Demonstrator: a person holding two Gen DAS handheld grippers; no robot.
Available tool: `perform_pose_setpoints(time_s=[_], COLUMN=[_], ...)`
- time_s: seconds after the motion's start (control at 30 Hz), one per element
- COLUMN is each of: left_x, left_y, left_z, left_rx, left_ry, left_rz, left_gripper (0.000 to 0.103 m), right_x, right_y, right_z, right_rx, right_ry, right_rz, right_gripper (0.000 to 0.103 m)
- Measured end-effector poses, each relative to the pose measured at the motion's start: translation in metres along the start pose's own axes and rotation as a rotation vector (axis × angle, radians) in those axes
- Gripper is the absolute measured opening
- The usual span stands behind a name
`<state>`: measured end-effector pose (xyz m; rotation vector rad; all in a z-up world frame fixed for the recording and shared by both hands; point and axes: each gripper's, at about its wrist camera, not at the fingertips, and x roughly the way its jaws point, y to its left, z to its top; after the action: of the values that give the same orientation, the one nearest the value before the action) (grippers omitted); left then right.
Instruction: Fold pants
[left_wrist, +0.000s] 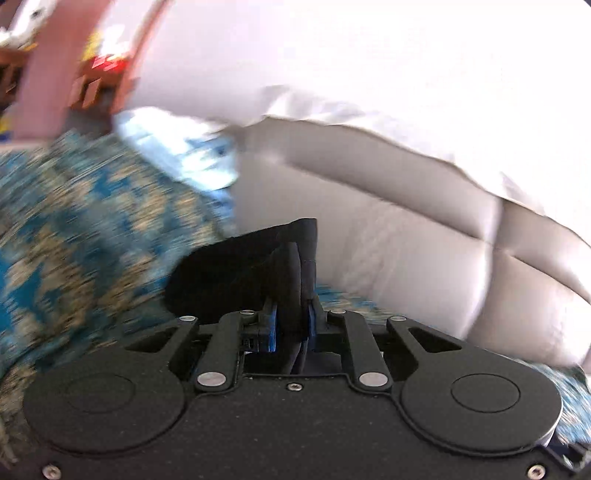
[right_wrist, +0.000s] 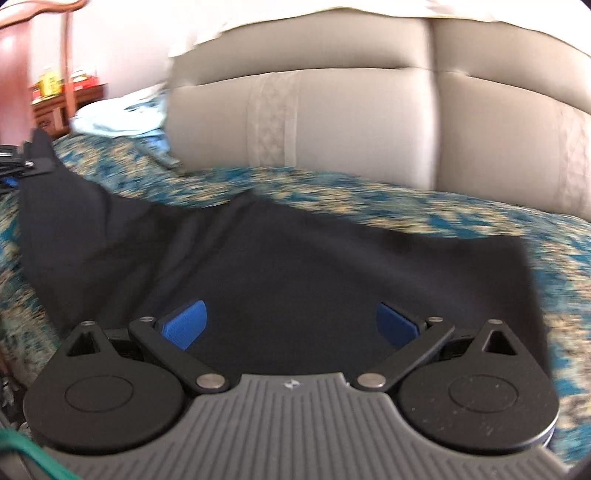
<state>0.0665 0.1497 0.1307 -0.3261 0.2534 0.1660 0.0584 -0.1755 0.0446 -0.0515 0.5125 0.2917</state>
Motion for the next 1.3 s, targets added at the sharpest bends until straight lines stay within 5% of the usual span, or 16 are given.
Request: perform_pose_setpoints(time_s=[0.3, 0.47, 0.6, 0.63, 0.7, 0.8, 0.93, 1.0, 1.03, 1.13, 1.3], left_x=[0.014, 0.041, 0.053, 0.047, 0.031, 0.013, 0.007, 0.009, 0.011, 0.026, 0.042], left_y=[-0.153, -0.228, -0.257, -0.259, -0.259, -0.253, -0.226, -0.207, -0.199, -0.174, -0.143], left_z=[-0.038, -0.106, -0.153, -0.159, -0.164, -0.156, -0.139, -0.129, -0.127, -0.122, -0.127], left_rx=[0.201, 0.340, 0.418, 0.427, 0.443, 0.438, 0.399, 0.394, 0.408, 0.447, 0.416], left_ry=[0.083, 0.284, 0.453, 0.446, 0.415, 0.384, 0.336, 0.302, 0.288, 0.259, 0.300], left_rz=[-0.320, -0.412, -0.448, -0.458, -0.514, -0.588, -0.550, -0.471, -0.412, -0.242, -0.150], left_gripper=[0.014, 0.016, 0.029, 0.036, 0.068, 0.069, 0.060, 0.020, 0.016, 0.017, 0.017], right_x=[-0.041, -0.068, -0.074, -0.074, -0.074, -0.070, -0.067, -0.063, -0.062, -0.056, -0.040], right_y=[-0.114, -0.161, -0.170, -0.171, -0.170, -0.166, -0.150, -0.134, -0.125, -0.093, -0.064], right_z=[-0.007, -0.017, -0.026, -0.028, -0.031, -0.034, -0.040, -0.044, -0.046, -0.049, -0.052], right_rx=[0.299, 0.514, 0.547, 0.547, 0.538, 0.532, 0.526, 0.509, 0.484, 0.360, 0.250], right_ry=[-0.076, -0.167, -0.172, -0.160, -0.156, -0.143, -0.141, -0.130, -0.127, -0.118, -0.082], right_rz=[-0.149, -0.157, -0.177, -0.185, -0.181, -0.167, -0.114, -0.089, -0.083, -0.114, -0.169], right_gripper=[0.103, 0.103, 0.103, 0.103, 0.103, 0.103, 0.103, 0.103, 0.103, 0.102, 0.096])
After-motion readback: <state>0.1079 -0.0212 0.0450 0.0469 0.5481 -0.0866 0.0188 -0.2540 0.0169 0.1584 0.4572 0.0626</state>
